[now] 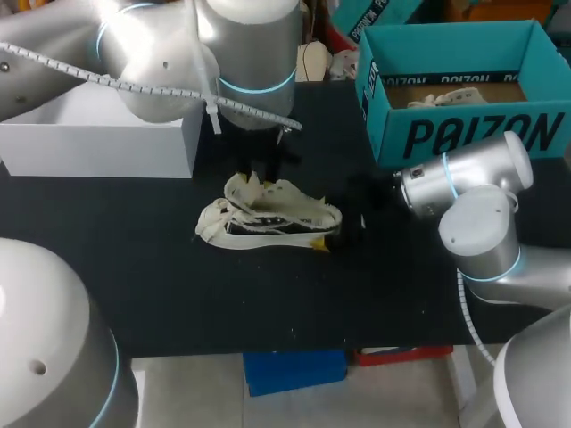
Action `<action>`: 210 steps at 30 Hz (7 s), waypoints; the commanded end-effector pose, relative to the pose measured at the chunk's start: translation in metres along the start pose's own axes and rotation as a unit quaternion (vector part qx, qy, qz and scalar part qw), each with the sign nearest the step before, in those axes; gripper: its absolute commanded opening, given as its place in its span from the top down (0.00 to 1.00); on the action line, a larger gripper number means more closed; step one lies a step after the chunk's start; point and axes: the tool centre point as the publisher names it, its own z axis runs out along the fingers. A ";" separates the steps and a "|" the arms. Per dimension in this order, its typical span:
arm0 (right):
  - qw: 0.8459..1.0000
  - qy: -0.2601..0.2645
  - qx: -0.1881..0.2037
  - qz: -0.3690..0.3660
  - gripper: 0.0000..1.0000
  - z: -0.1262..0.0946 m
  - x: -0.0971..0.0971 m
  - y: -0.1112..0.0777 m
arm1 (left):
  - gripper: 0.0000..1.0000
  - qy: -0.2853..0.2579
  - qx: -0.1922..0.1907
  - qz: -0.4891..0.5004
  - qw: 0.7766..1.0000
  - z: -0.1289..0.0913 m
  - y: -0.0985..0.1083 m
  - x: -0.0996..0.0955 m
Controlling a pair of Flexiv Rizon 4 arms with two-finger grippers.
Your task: Take the shoe out of the shoebox, open the shoe tongue, remove and reinsert the insole, then place the shoe into the shoebox
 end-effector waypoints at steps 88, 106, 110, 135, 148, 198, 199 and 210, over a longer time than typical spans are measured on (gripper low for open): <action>1.000 -0.001 0.000 0.000 1.00 0.001 0.000 -0.002 | 1.00 0.235 -0.068 0.570 0.784 0.130 0.007 0.032; 1.000 -0.001 0.000 0.000 1.00 0.001 0.000 -0.002 | 1.00 0.227 -0.077 0.561 0.793 0.146 0.015 0.038; 1.000 -0.001 0.000 0.000 1.00 0.001 0.000 -0.002 | 1.00 0.198 -0.077 0.558 0.802 0.148 0.015 0.037; 1.000 -0.001 0.000 0.000 1.00 0.001 0.000 -0.002 | 0.63 0.099 -0.093 0.558 0.818 0.166 0.017 0.033; 1.000 -0.001 0.000 0.000 1.00 0.001 0.000 -0.002 | 0.65 -0.098 -0.052 0.531 0.840 0.191 0.015 0.012; 1.000 -0.001 0.000 0.000 1.00 0.001 0.000 -0.002 | 1.00 -0.050 0.024 0.462 0.885 0.165 -0.018 -0.015; 1.000 -0.001 0.000 0.000 1.00 0.001 0.000 -0.002 | 1.00 -0.048 0.027 0.461 0.886 0.161 -0.018 -0.015; 1.000 -0.001 0.000 0.000 1.00 0.001 0.000 -0.002 | 1.00 -0.016 0.058 0.441 0.895 0.127 -0.018 -0.019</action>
